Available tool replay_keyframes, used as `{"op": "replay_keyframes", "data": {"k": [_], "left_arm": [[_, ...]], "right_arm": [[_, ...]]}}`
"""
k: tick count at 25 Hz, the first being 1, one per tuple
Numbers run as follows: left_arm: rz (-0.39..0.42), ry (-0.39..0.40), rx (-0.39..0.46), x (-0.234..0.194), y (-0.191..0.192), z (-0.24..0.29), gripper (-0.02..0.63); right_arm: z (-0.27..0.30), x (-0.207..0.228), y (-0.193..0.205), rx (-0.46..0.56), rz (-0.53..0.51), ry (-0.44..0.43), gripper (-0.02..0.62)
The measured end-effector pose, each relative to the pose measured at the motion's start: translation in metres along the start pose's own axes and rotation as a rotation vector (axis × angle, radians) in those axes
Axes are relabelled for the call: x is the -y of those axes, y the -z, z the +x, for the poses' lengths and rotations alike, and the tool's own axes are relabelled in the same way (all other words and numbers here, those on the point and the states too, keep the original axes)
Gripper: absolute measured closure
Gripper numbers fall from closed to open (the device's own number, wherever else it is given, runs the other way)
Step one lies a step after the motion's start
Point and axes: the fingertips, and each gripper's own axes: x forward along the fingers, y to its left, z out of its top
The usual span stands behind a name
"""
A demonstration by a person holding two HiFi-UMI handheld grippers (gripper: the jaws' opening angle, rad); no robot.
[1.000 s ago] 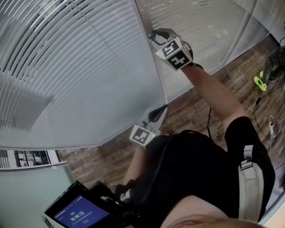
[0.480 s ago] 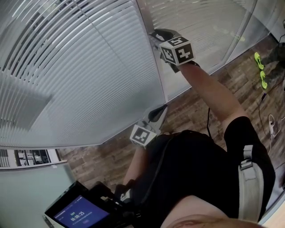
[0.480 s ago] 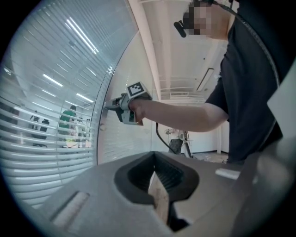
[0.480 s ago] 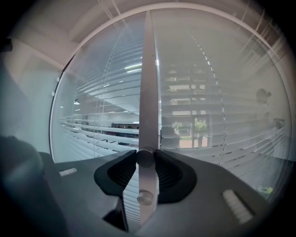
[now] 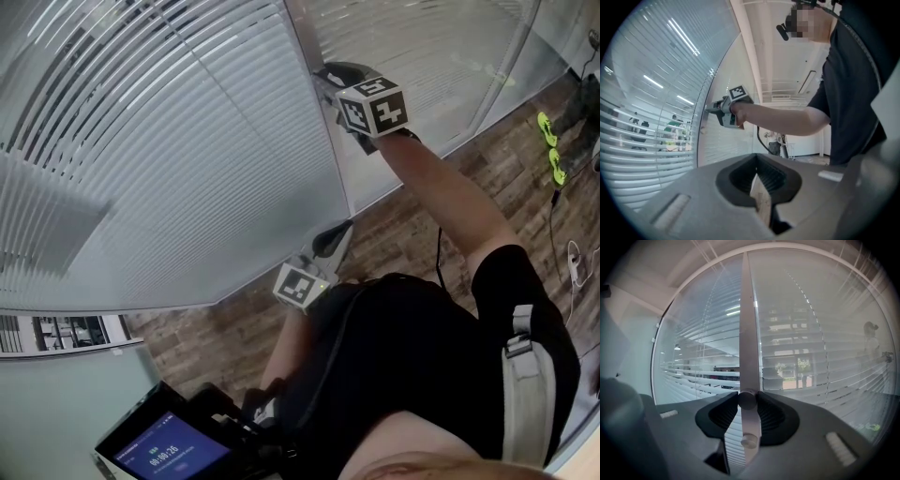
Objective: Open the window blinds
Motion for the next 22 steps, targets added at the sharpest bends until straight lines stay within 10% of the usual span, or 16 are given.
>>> {"op": "replay_keyframes", "data": {"k": [11,22], "left_arm": [[-0.002,-0.007,-0.03,-0.003,0.003,-0.001,0.603],[-0.005,-0.007,-0.052,-0.008,0.005,0.008,0.603]], "right_arm": [[-0.032,-0.007,-0.004,0.123,0.007,-0.088,0.41],[-0.125,-0.022,0.008,0.279,-0.16,-0.107,0.557]]}}
